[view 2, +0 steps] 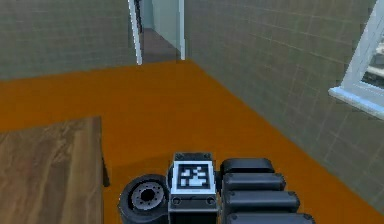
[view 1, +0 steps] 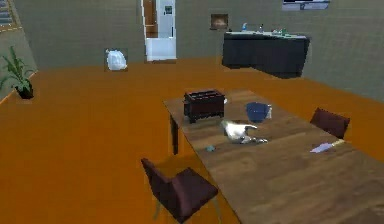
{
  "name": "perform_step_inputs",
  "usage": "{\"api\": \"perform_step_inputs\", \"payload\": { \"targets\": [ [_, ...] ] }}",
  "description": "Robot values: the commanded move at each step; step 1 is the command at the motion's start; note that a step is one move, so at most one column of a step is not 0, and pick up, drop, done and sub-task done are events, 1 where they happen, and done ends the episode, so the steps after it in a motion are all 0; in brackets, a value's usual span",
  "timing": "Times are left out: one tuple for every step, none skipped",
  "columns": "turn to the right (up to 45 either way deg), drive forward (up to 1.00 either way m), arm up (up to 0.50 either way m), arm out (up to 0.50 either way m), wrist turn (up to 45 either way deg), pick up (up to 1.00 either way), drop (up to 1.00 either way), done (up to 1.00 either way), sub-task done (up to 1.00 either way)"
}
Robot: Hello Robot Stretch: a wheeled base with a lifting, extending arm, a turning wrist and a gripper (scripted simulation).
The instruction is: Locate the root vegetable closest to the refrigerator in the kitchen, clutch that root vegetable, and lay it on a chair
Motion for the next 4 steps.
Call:
{"api": "perform_step_inputs", "payload": {
  "targets": [
    [24.0,0.0,0.0,0.0,0.0,0.0,0.0,0.0,0.0],
    [-45.0,0.0,0.0,0.0,0.0,0.0,0.0,0.0,0.0],
    [-21.0,0.0,0.0,0.0,0.0,0.0,0.0,0.0,0.0],
    [45.0,0.0,0.0,0.0,0.0,0.0,0.0,0.0,0.0]
  ]
}}
